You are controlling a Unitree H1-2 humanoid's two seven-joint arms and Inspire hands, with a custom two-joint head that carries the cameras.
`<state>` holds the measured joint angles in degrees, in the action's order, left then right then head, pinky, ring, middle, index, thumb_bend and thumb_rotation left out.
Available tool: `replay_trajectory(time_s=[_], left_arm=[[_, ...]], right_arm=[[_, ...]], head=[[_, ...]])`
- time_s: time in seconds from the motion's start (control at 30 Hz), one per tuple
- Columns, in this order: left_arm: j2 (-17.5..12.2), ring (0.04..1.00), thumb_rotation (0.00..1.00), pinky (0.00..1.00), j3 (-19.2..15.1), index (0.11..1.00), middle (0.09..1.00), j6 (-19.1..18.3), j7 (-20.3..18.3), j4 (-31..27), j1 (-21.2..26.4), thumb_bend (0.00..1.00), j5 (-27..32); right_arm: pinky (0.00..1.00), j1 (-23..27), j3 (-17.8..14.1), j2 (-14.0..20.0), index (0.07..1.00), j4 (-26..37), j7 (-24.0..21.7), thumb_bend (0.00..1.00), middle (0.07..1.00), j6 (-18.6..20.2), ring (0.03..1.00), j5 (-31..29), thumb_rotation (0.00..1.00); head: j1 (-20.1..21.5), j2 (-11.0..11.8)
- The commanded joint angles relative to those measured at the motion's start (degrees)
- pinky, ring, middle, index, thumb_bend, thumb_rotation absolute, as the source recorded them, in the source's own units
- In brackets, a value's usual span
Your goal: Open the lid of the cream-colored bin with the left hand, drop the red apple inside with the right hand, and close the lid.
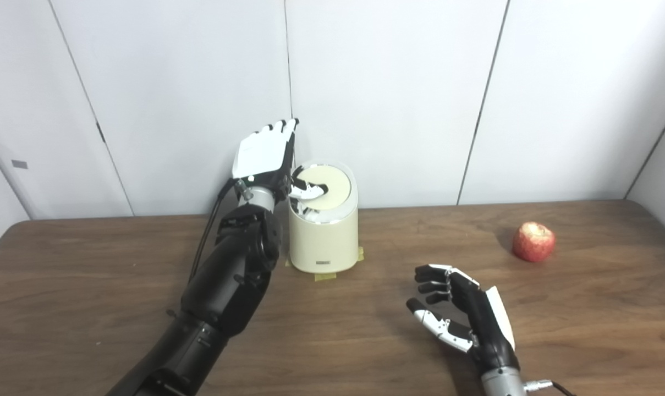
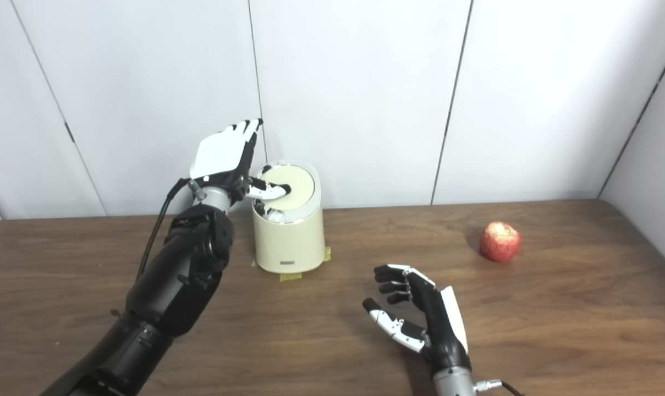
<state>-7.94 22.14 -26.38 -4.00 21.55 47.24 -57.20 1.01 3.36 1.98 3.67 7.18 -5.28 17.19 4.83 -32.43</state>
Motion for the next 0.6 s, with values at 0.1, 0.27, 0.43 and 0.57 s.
replay_trajectory(time_s=[0.1, 0.27, 0.43, 0.57], left_arm=[[-2.16, 1.0, 0.0, 1.0, 1.64, 1.0, 1.0, -0.52, -0.74, -0.03, 1.57, 0.79, -6.19], [-2.19, 1.0, 0.0, 1.0, 2.18, 1.0, 1.0, -0.41, 0.36, 0.88, 1.03, 0.72, -7.1], [-2.68, 1.0, 0.07, 1.0, 3.41, 1.0, 1.0, -0.04, 3.08, 3.36, 0.44, 0.95, -6.69], [-3.65, 1.0, 0.15, 1.0, 4.8, 1.0, 1.0, 0.4, 2.47, 4.62, 0.39, 1.0, -6.34]], right_arm=[[0.55, 0.33, 0.39, -0.65, 0.649, 1.67, 0.19, 0.28, 0.663, 0.09, 0.631, 0.53, 0.25], [0.56, 0.38, 0.46, -0.66, 0.65, 1.52, 0.16, 0.29, 0.666, -0.14, 0.634, 0.27, 0.23], [0.55, 0.31, 0.75, -0.67, 0.654, 2.17, -0.12, 0.28, 0.665, 0.67, 0.629, 0.63, 0.26], [0.55, 0.26, 1.03, -0.46, 0.656, 2.69, -0.27, 0.28, 0.666, 1.39, 0.629, 0.93, 0.25]], head=[[0.24, 0.05], [0.34, -0.09], [0.69, -0.22], [0.73, -0.35]])
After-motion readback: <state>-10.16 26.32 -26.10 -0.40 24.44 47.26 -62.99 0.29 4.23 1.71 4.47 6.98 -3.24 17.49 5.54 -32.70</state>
